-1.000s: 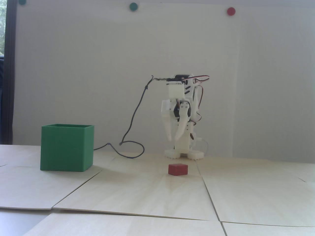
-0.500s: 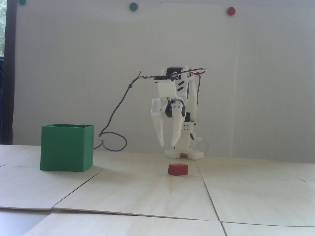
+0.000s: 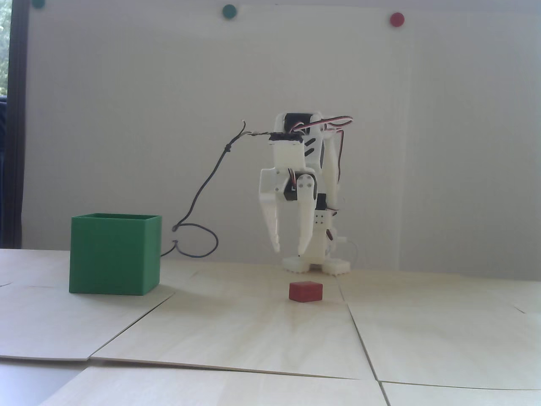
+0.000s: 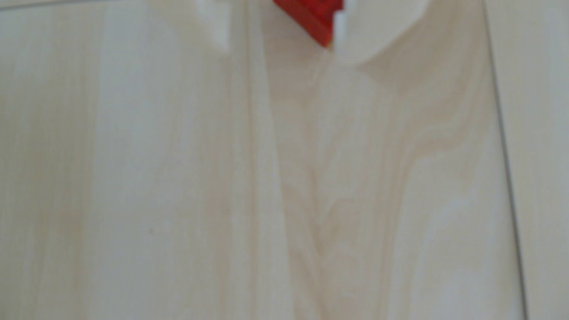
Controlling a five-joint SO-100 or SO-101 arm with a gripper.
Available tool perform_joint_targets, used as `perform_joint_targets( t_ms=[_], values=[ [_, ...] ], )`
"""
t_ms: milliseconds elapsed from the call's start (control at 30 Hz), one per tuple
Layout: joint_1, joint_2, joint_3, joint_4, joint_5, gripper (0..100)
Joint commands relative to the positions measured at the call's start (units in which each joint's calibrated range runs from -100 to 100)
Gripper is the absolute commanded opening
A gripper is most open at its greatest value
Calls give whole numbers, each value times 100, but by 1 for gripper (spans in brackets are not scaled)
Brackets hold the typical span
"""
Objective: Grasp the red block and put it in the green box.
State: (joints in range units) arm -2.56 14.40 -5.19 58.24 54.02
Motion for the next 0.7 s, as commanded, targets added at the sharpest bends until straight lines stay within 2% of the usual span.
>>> perform_joint_targets(
  t_ms=[0,100,367,667],
  values=[
    [43,-86,-510,365,293,12],
    [43,-86,-519,871,506,12],
    [35,-55,-625,888,512,12],
    [260,964,-2347,1301,355,12]
  ],
)
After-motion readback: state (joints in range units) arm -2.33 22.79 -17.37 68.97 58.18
